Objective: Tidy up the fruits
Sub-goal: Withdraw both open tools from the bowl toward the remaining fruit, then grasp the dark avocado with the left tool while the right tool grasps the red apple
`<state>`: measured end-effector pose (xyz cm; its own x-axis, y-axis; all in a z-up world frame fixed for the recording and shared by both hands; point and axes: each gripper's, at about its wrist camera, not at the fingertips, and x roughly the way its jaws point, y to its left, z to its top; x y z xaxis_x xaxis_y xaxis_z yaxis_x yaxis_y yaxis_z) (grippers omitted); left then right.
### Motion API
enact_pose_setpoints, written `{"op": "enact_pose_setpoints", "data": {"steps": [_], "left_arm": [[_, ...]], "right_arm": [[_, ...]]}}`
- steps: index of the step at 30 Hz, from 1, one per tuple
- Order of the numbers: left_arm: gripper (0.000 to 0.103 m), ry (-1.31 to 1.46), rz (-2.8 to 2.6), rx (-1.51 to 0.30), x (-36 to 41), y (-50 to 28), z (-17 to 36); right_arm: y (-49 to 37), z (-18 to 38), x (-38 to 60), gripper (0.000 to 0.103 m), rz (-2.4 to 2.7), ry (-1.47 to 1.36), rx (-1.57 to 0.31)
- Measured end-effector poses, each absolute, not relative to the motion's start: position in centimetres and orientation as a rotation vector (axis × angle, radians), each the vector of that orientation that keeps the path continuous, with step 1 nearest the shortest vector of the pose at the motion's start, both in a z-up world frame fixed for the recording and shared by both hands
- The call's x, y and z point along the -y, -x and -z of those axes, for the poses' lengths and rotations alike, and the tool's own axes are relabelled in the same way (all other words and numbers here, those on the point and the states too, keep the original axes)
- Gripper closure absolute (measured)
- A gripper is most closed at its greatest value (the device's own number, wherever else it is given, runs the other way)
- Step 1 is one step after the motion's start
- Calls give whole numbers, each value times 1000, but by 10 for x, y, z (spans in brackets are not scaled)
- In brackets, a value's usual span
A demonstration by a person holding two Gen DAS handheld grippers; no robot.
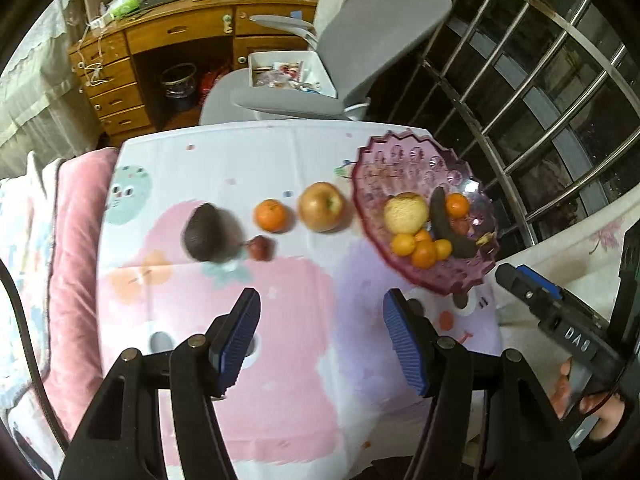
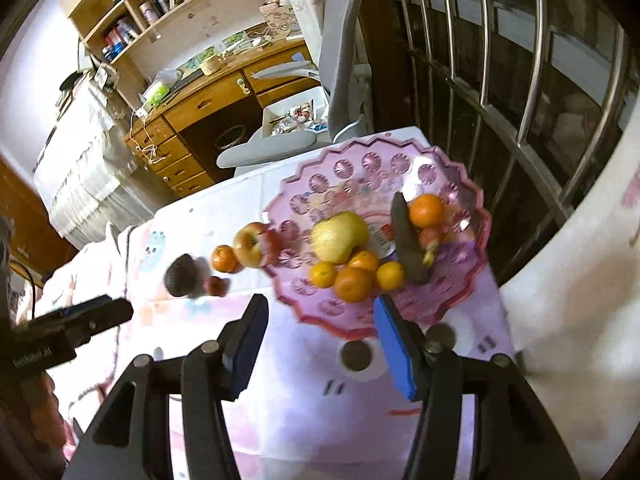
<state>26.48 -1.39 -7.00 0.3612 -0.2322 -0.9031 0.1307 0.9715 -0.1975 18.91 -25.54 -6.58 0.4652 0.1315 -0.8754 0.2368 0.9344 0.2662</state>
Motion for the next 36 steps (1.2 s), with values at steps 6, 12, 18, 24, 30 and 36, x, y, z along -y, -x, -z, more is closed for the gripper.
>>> {"op": "enact_pose_setpoints", "data": {"steps": [6,12,18,24,30,36], "left_arm": [[37,85,215,-1164,-37,-250,59],[33,80,192,-1161,-84,-245,55],[28,84,166,-1176,-124,-250,59],[27,100,139,-1211,-145,-266,79],[24,141,114,-1245,-154,-295,109],[23,174,131,-1271,-148,-329,144]], "right_arm": [[-187,60,222,47,78,-439,-1130],[-192,60,190,47,87,-557,-1161],[-211,71,172,47,200,-658,-1223],[-237,93,169,47,269,-823,-1254],[-267,122,171,46,347,-958,-1239],[-288,157,177,42,450,-1078,-1222]]}}
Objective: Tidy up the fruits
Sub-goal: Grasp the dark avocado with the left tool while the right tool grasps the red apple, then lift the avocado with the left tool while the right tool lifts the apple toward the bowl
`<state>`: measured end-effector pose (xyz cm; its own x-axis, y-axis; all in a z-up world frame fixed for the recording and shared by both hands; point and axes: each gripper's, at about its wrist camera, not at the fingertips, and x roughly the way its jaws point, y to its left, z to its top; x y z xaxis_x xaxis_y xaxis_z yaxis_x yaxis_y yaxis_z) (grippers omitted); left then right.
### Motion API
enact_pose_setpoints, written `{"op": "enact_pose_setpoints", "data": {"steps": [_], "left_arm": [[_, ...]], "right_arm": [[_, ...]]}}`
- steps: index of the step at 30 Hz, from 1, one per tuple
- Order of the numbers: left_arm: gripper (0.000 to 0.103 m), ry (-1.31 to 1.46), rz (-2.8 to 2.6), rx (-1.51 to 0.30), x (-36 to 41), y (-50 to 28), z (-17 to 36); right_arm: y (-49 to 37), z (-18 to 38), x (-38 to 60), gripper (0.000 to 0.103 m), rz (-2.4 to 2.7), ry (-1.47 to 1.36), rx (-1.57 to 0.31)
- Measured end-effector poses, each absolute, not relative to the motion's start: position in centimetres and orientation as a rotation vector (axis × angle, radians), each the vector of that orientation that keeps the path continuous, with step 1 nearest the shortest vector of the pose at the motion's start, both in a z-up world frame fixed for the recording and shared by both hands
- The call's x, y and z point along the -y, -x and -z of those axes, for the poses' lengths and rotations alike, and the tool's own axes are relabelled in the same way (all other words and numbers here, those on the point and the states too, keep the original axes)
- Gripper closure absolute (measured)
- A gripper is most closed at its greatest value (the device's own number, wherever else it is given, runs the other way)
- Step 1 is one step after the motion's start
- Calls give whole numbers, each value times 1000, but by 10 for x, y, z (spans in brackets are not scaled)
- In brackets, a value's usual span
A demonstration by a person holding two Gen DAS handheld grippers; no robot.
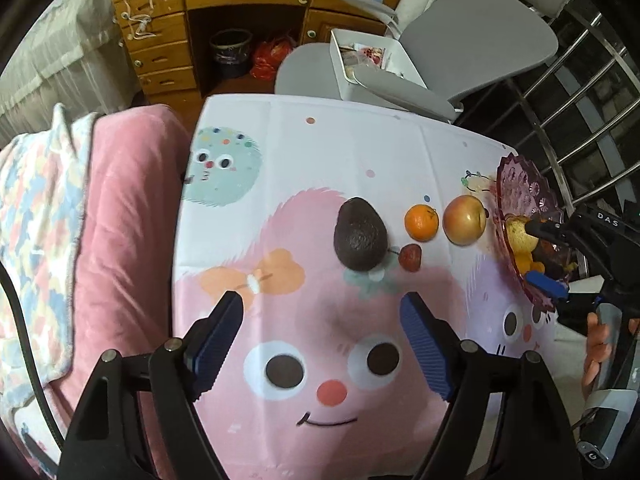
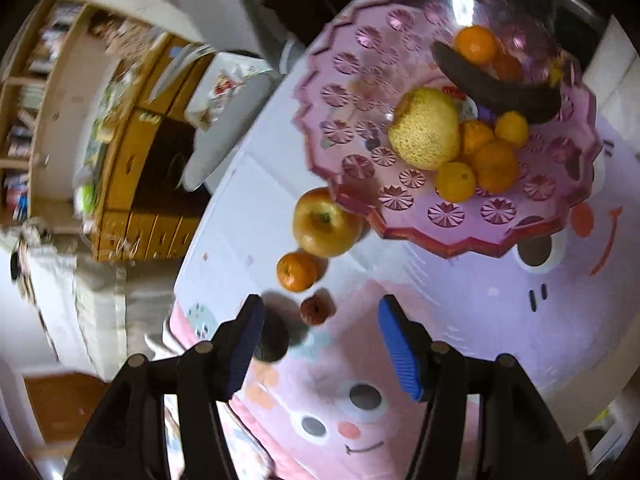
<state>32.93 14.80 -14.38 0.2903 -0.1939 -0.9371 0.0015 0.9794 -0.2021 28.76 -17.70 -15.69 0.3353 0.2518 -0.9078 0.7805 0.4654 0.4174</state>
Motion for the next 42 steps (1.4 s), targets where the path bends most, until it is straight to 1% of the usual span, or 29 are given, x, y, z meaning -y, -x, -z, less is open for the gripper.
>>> {"op": "enact_pose_setpoints", "data": {"steps": [6,13,23,29,35,38,40,42], "left_arm": [[23,203,148,-1299,-135,-357,182],[23,232,160,-1324,-123,-381,222],[23,254,189,-1325,-111,-401,250],[24,268,219,-1336,-101,-407,262],[31,272,258,-1332,-89,-413,269],[35,283,281,-1335,-86,-415,271],[42,289,298,-1335,-84,-417,272],[43,290,303,-1335,-83,-417,271]], "right_arm": [[-300,196,186,39,537,-1214,-1190],[-323,218,183,38,567,-1172,-1176],[-343,236,180,36,589,-1097,-1211],[-352,246,178,34,589,-1060,-1233],[-359,254,176,34,582,-1015,-1270],[-360,256,175,35,571,-1003,-1279],[-358,256,175,35,567,-1004,-1278],[-356,256,175,35,563,-1004,-1274]]}}
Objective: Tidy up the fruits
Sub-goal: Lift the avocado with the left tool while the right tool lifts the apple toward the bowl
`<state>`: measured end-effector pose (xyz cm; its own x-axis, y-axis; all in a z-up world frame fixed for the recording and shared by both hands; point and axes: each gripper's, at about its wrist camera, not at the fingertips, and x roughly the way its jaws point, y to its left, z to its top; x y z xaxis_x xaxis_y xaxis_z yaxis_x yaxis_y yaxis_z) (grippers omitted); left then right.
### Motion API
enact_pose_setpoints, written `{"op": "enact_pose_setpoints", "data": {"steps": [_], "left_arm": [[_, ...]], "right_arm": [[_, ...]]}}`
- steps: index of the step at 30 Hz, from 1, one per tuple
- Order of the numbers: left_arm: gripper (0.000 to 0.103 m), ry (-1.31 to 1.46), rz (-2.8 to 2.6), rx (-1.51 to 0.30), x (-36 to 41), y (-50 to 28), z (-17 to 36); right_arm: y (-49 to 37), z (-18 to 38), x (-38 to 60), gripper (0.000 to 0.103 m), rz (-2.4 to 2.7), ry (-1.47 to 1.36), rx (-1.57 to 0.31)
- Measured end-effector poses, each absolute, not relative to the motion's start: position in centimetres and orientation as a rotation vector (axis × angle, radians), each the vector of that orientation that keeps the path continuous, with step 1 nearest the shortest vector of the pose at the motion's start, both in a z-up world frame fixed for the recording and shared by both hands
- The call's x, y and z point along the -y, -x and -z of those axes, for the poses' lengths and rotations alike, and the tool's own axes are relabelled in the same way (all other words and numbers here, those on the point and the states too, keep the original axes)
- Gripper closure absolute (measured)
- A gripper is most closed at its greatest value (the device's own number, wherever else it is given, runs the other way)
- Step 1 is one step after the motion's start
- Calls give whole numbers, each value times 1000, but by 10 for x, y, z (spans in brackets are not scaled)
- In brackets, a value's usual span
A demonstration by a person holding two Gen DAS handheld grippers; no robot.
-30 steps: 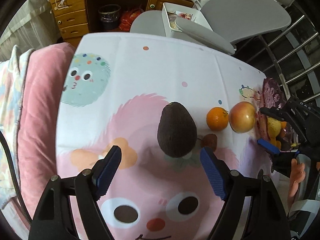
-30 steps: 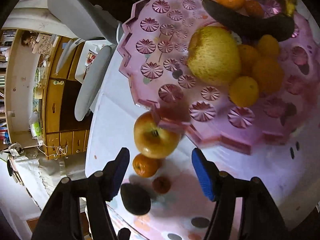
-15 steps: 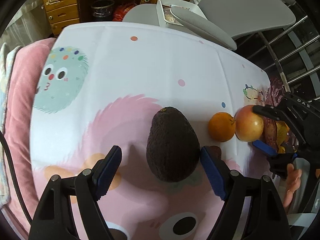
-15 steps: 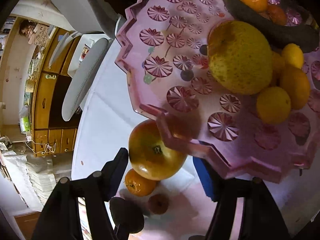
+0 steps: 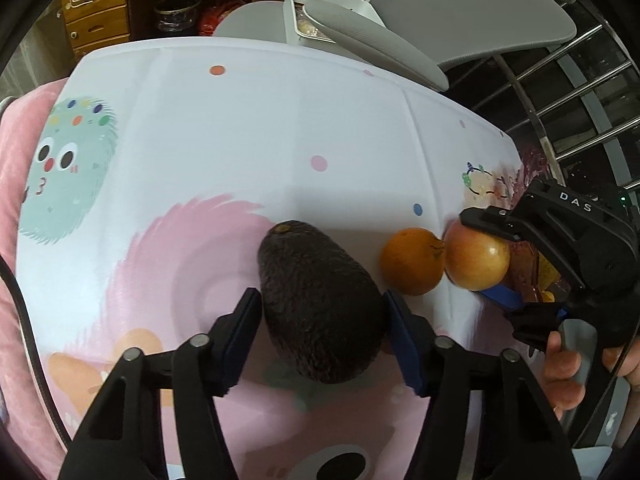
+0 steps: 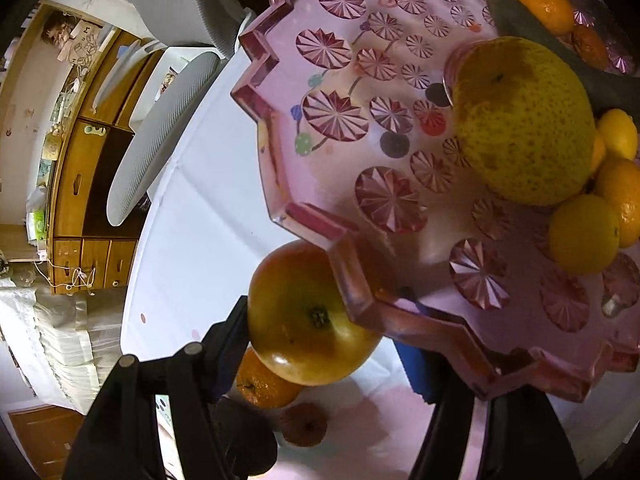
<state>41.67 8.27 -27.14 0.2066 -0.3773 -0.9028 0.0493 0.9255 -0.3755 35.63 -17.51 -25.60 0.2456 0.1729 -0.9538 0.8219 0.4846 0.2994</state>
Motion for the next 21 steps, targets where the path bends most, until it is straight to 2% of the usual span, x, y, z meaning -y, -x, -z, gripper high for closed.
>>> {"op": "enact_pose_setpoints", "data": {"steps": [11,21], "left_arm": [[45,286,298,-1325,-86,-414,271],[45,288,294,-1284,-103,-387,246]], "right_arm": [[-343,254,170,36,507,-1010,-1310],[-314,235,153,36,448,-1027,-1318]]}}
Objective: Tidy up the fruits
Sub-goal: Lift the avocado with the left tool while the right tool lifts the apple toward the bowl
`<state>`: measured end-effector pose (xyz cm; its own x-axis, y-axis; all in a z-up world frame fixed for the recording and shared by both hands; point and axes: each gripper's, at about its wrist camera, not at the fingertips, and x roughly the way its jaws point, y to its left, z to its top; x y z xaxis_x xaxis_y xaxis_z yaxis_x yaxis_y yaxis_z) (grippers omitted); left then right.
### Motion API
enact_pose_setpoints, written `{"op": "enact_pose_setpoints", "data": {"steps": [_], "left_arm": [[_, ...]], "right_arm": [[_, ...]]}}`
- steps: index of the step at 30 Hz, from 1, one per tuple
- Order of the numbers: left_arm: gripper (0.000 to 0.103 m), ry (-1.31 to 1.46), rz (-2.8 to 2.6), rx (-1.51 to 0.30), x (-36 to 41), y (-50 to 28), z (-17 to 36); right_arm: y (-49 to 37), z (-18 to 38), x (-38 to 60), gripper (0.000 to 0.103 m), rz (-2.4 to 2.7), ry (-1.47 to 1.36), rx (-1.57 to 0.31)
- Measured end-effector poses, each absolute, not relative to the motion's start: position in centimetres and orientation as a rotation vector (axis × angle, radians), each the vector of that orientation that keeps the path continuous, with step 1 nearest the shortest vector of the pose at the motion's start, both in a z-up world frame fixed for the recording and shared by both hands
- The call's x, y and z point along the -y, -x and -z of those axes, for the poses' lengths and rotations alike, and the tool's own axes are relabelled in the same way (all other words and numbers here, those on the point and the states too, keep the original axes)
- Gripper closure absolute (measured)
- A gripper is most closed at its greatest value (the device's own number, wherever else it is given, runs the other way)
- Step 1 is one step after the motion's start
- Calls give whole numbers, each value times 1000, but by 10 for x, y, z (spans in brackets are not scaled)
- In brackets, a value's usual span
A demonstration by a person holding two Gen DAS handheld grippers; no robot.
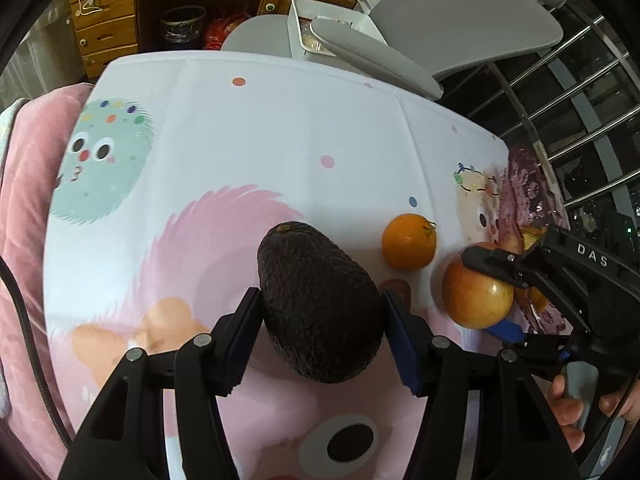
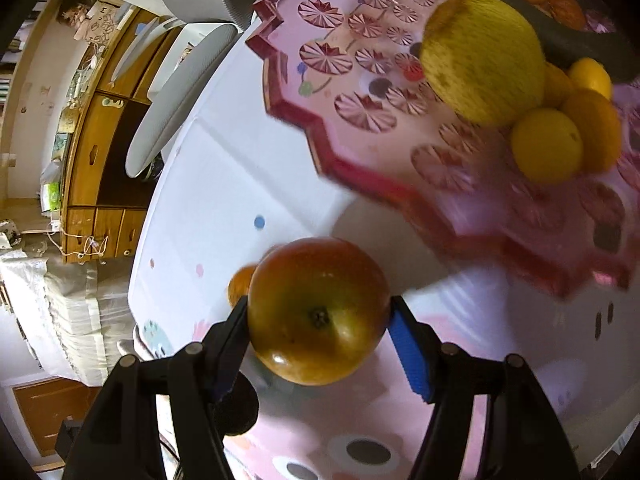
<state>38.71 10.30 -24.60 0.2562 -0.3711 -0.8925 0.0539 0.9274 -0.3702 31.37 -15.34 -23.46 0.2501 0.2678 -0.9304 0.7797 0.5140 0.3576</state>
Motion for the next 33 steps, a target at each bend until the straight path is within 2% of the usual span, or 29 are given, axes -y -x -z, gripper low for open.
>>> {"op": "enact_pose_setpoints", "data": {"steps": [16,23,33], "left_arm": [[45,253,321,-1185,-117,-319,157],[45,235,359,-1147,-100,-295,121],[45,200,335,-1126,-57,-285,91]], "right_arm": [[-244,145,134,36,314,-942,-1192],[-219,101,147,36,298,-874,-1141],[-213,72,202,36,263,-829,-1113]]}}
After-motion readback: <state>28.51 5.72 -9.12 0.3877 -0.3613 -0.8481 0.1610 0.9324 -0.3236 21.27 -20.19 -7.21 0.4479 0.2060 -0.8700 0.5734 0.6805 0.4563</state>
